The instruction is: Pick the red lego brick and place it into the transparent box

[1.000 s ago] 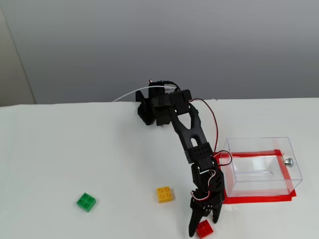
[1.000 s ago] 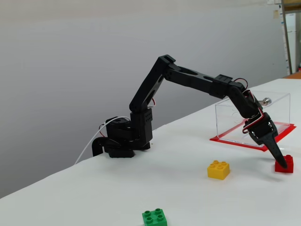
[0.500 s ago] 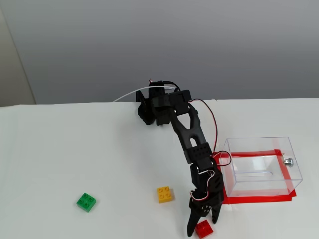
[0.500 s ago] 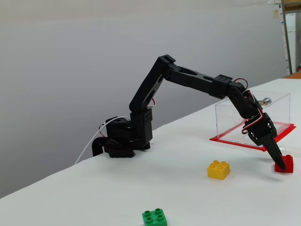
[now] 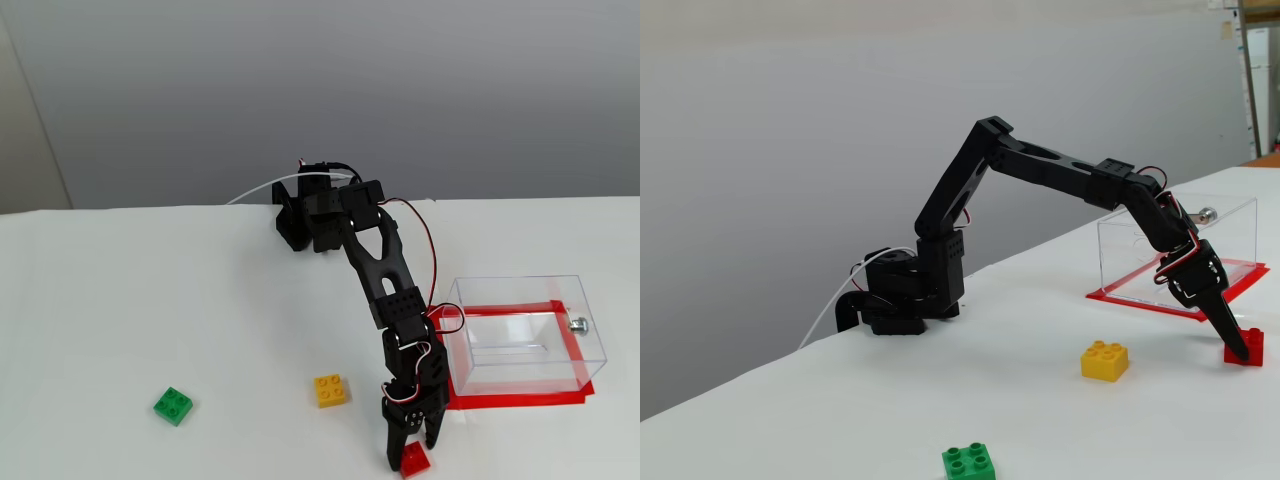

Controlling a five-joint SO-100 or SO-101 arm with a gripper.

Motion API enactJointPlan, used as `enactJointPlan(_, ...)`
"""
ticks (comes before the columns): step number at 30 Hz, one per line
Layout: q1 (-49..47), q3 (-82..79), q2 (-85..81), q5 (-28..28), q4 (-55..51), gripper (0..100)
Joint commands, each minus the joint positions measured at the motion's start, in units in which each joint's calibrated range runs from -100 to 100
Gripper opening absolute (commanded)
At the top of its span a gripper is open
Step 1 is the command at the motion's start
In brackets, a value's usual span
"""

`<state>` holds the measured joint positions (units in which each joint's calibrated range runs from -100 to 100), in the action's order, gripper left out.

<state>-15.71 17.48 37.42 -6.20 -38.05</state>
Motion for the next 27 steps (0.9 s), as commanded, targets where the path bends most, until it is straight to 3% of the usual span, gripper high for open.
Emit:
enactJointPlan(1, 0.14, 1.69, -1.23, 0.05, -0.07, 27)
enactJointPlan(9, 0.29, 1.69, -1.23, 0.05, -0.07, 19)
enactJointPlan(27, -0.08, 1.69, -1.32, -0.16, 0.10, 21)
